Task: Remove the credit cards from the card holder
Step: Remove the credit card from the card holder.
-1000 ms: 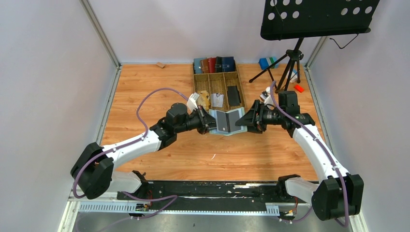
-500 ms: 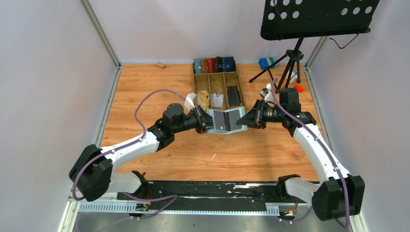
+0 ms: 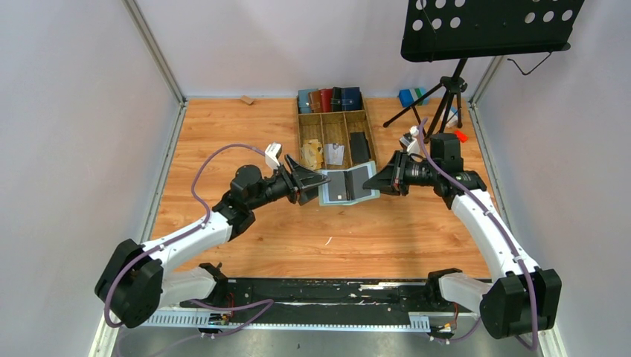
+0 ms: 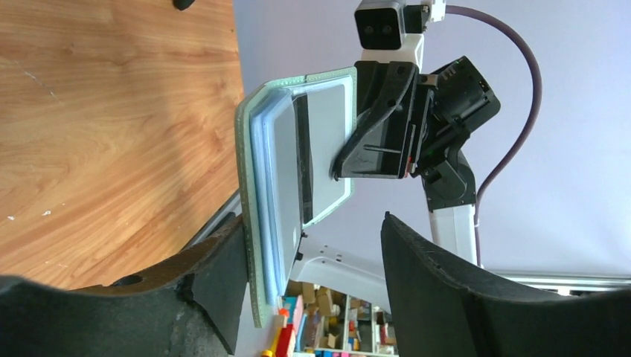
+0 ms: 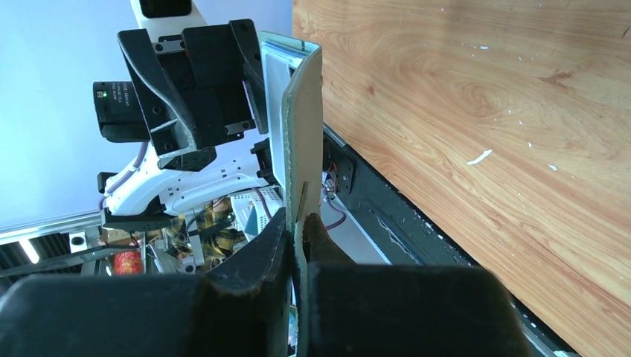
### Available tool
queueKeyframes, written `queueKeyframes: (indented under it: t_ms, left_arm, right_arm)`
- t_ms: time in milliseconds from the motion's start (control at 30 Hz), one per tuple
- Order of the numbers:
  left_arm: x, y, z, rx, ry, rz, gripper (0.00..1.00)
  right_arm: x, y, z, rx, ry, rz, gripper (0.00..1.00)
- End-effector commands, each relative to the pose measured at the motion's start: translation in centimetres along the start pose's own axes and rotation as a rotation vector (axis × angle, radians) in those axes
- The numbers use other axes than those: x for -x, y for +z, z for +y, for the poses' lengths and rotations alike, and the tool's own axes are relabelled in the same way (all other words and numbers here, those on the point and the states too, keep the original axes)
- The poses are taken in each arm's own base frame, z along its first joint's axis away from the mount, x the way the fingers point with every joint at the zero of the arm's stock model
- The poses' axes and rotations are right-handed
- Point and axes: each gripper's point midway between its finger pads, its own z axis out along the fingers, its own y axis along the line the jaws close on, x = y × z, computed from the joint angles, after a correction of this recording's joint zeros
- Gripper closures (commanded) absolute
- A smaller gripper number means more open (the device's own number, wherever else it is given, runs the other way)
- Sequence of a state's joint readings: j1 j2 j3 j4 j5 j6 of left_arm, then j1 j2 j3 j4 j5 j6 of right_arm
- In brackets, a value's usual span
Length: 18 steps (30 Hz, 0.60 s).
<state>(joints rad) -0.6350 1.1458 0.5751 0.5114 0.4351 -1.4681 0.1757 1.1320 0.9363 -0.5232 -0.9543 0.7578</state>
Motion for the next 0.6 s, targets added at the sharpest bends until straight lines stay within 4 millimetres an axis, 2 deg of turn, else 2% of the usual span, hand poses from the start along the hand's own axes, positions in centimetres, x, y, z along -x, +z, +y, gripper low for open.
queueKeyframes:
  t_ms: [0, 100, 233, 433, 467, 533, 567]
  left_arm:
    - [0.1, -0.3, -2.0, -0.083, 0.013, -0.014, 0.30]
    - [0.0, 0.1, -1.8, -0.063, 0.032, 0.006, 0.33]
    - [-0.3, 0.5, -0.9, -0.011, 0.055, 0.040, 0.47]
    - [-0.5, 0.7, -0.3, 0.002, 0.047, 0.051, 0.81]
    - [-0.5, 0.7, -0.3, 0.001, 0.047, 0.053, 0.88]
    - [-0.5, 0.7, -0.4, 0.001, 0.048, 0.051, 0.98]
    - [-0.4, 0.6, -0.5, 0.000, 0.049, 0.047, 1.00]
  right_arm:
    - [0.6, -0.2, 2.2, 0.068, -0.050, -0.004, 1.00]
    - [0.4, -0.1, 2.4, 0.082, -0.049, 0.002, 1.00]
    - [0.3, 0.0, 2.8, 0.111, -0.047, 0.010, 1.00]
    - [0.3, 0.1, 2.4, 0.094, -0.044, 0.002, 0.98]
    - [0.3, 0.0, 2.0, 0.068, -0.046, -0.005, 0.91]
    - [0.6, -0.1, 0.6, -0.029, -0.043, -0.030, 0.68]
    - [0.8, -0.3, -0.2, -0.085, -0.046, -0.042, 0.58]
